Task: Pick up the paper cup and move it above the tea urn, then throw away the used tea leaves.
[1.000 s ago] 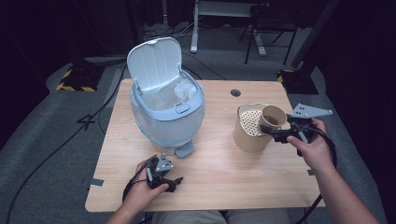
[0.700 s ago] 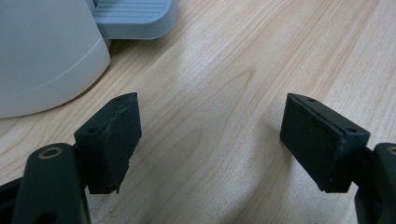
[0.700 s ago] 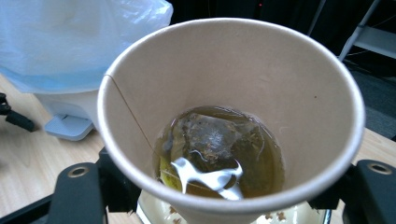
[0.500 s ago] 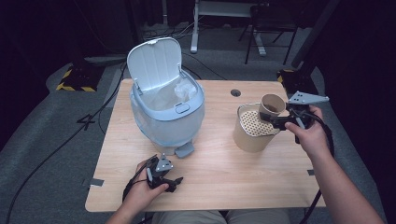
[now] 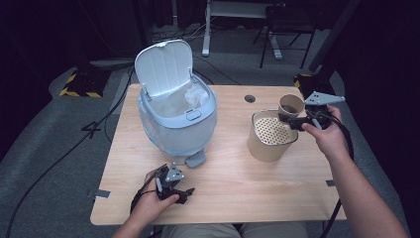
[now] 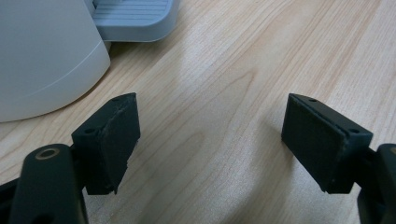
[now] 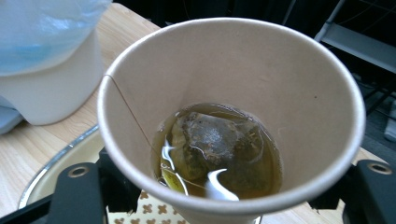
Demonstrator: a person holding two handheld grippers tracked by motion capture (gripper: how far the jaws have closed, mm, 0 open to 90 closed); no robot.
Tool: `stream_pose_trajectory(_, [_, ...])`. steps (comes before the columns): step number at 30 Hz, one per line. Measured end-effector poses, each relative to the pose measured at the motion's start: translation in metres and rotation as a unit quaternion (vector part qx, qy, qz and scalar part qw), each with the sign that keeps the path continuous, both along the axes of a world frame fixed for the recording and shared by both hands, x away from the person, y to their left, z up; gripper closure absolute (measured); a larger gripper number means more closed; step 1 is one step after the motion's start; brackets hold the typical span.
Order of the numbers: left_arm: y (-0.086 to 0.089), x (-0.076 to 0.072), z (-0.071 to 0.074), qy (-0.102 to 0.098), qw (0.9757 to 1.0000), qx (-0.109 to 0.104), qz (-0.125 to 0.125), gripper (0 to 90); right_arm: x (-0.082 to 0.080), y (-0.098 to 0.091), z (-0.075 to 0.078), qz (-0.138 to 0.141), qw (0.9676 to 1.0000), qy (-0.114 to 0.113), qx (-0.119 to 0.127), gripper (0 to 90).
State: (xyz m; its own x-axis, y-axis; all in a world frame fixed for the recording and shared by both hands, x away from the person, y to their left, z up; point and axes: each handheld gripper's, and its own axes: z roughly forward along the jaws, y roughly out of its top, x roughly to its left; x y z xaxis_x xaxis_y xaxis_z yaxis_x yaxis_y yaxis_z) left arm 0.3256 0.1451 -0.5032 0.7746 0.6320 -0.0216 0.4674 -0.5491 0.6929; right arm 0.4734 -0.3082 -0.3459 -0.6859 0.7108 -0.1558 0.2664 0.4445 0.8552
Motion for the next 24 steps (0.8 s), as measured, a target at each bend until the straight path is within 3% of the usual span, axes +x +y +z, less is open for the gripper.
stream_pose_trajectory(4, [0.000,0.000,0.000,0.000,1.0000,0.000,0.000,20.0,0.000,0.001,0.000,0.001,0.9998,-0.010,-0.016,29.4])
stream_pose_trajectory(7, [0.000,0.000,0.000,0.000,1.0000,0.000,0.000,20.0,-0.002,0.002,0.002,0.004,0.9986,-0.029,-0.045,29.4])
stream_pose_trajectory(12, [0.000,0.000,0.000,-0.001,1.0000,0.001,0.000,20.0,-0.006,0.004,0.006,0.004,0.9922,-0.068,-0.104,29.4])
stream_pose_trajectory(16, [0.000,0.000,0.000,-0.001,1.0000,0.000,0.000,20.0,-0.008,0.003,0.008,0.008,0.9890,-0.085,-0.121,29.5])
stream_pose_trajectory(17, [0.000,0.000,0.000,0.000,1.0000,0.001,-0.001,20.0,-0.009,0.004,0.009,0.011,0.9834,-0.102,-0.149,29.5])
stream_pose_trajectory(21, [0.000,0.000,0.000,0.001,1.0000,0.000,-0.001,20.0,-0.011,0.006,0.009,0.011,0.9734,-0.122,-0.194,29.7])
stream_pose_trajectory(23, [0.000,0.000,0.000,0.001,1.0000,0.000,-0.001,20.0,-0.013,0.008,0.008,0.013,0.9654,-0.132,-0.224,29.7])
stream_pose_trajectory(24, [0.000,0.000,0.000,0.001,1.0000,0.000,-0.001,20.0,-0.013,0.008,0.008,0.013,0.9654,-0.132,-0.224,29.7])
